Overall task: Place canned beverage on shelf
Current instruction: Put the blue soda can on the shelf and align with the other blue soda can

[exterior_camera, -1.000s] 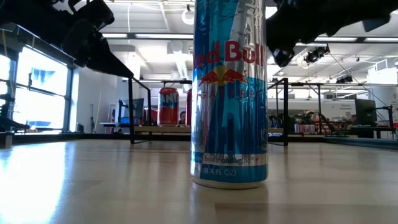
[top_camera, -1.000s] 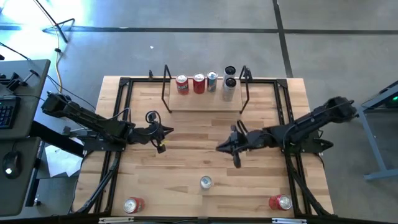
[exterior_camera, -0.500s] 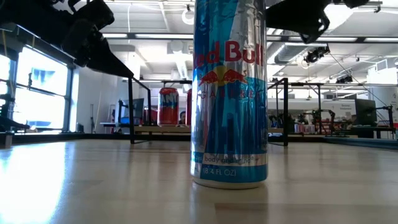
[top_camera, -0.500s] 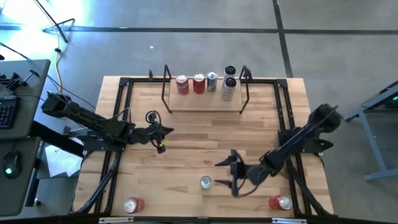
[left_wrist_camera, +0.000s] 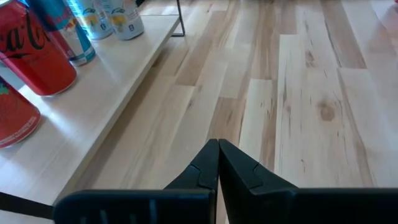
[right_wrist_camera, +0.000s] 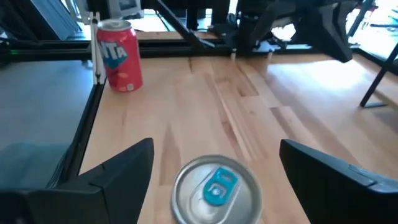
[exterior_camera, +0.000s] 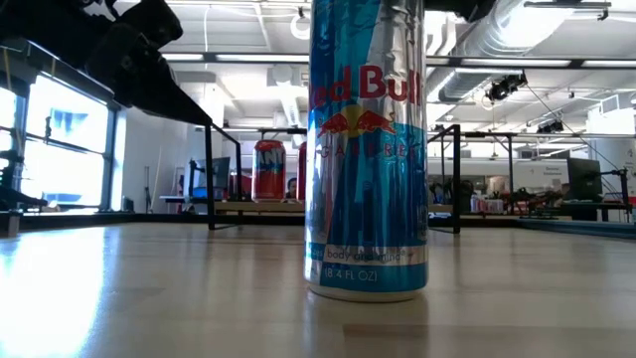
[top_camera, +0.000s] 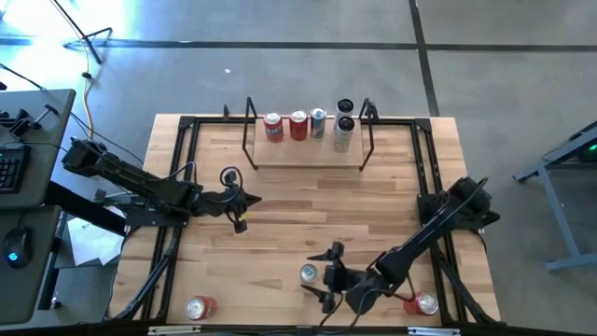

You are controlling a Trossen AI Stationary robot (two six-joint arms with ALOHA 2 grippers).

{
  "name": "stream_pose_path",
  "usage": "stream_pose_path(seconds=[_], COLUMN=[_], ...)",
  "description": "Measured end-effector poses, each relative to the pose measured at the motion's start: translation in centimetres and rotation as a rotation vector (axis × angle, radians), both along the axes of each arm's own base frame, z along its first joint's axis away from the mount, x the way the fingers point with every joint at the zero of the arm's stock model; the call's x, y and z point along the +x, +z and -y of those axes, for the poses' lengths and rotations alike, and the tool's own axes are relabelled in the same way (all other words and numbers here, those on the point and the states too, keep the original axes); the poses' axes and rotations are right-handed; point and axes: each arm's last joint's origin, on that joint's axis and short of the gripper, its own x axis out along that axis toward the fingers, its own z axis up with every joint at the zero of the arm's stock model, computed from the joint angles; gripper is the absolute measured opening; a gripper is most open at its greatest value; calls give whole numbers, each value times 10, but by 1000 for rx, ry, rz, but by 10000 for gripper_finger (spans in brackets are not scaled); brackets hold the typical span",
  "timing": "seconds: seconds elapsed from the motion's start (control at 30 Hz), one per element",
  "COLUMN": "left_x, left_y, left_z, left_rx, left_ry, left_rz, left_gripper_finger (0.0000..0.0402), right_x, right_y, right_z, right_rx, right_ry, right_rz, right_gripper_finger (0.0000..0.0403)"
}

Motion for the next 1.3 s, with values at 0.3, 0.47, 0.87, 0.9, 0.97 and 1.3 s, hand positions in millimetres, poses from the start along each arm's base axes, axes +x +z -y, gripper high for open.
stream_pose_path(seconds=[0.3,0.47,0.87,0.9,0.97,1.3], left_x=[0,0,0,0,0,0], left_y=[0,0,0,0,0,0], left_z=[0,0,0,0,0,0], left_rx=[-7,-7,-14,-14,-13,-12], left_ry=[4,4,8,8,7,8], left_rz=[2,2,5,4,4,-1], left_gripper_finger=[1,1,1,1,1,1], right_x=[0,0,6,6,7,15], right_y=[-11,-13,-29,-29,-29,-21], right_z=[1,3,1,1,3,15], right_rx=[13,30,21,21,21,-91], right_ry=[-57,-72,-78,-78,-82,22], right_rz=[-19,-31,-42,-42,-42,-86], right_gripper_finger=[335,335,332,328,313,221])
